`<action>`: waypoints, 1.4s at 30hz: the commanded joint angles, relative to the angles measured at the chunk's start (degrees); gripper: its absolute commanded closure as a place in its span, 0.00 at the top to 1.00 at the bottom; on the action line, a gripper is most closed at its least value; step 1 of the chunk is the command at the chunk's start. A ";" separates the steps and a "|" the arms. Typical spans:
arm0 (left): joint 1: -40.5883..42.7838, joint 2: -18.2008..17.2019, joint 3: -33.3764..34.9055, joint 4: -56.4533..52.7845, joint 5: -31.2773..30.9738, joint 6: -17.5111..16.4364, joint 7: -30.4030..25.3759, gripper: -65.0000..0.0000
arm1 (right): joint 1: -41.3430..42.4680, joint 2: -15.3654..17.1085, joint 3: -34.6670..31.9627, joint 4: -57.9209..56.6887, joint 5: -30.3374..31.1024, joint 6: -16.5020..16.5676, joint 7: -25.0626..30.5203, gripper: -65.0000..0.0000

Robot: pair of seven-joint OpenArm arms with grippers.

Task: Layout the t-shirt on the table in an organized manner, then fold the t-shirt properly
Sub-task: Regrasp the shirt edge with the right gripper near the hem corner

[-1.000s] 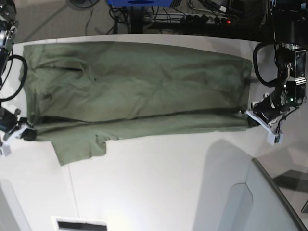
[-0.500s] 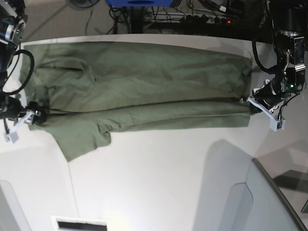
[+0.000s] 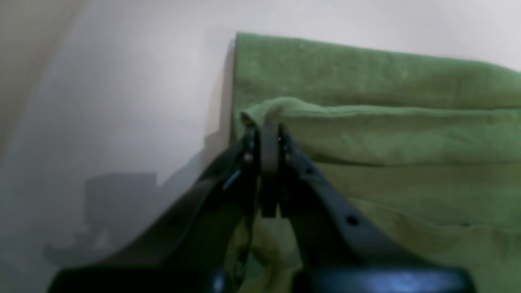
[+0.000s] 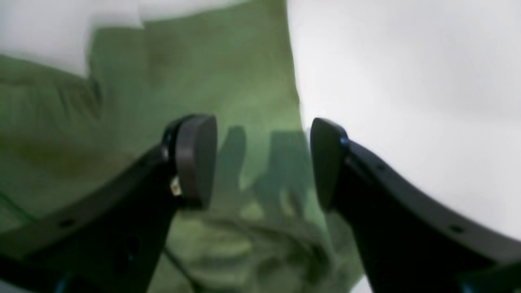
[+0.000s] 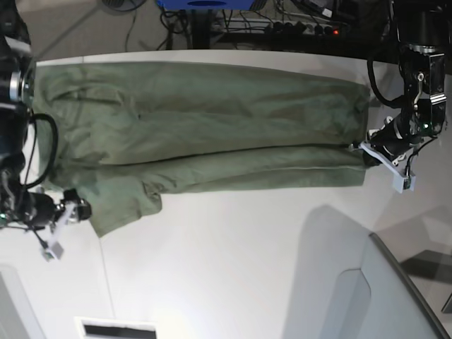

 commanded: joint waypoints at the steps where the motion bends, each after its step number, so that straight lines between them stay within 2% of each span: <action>1: -0.60 -0.59 -0.36 1.02 -0.37 0.10 -0.93 0.00 | 2.66 1.76 -0.29 -2.81 -1.38 -0.38 1.81 0.54; 6: -0.42 -0.59 -0.36 1.19 -0.37 0.10 -0.93 0.00 | 7.58 1.59 -1.52 -14.41 -6.03 -0.99 10.34 0.54; 8: -0.42 -0.59 -0.36 1.19 -0.37 0.10 -1.02 0.00 | 7.84 1.59 -1.52 -15.55 -8.50 -2.75 12.45 0.54; 16: -0.51 -0.59 -0.36 1.19 -0.37 0.10 -1.02 0.00 | 6.44 1.32 -1.17 -15.73 -9.81 -3.19 13.06 0.54; 25: -0.51 -0.59 -0.45 1.19 -0.37 0.10 -1.02 0.00 | 4.68 -0.44 -1.17 -15.73 -9.81 -3.19 13.15 0.53; 27: -0.51 -0.59 -0.45 1.19 -0.37 0.10 -1.02 0.00 | 4.59 -0.44 -1.08 -15.73 -9.81 -3.19 13.24 0.47; 31: -0.51 -0.59 -0.36 1.19 -0.37 0.10 -1.02 0.00 | 4.59 -0.52 -1.08 -15.47 -9.81 -3.19 13.24 0.11; 32: -0.51 -0.59 -0.36 1.19 -0.37 0.10 -1.02 0.00 | 4.59 -0.52 -1.08 -15.47 -9.81 -3.19 13.24 0.07; 35: -0.60 -0.59 -0.36 1.19 -0.37 0.10 -1.02 0.00 | 4.68 -0.52 -1.08 -15.12 -9.81 -3.19 13.24 0.06; 42: -0.77 -0.59 -0.36 1.19 -0.37 0.10 -1.02 0.00 | 3.01 -0.44 -1.52 -6.15 -10.17 -3.19 13.50 0.05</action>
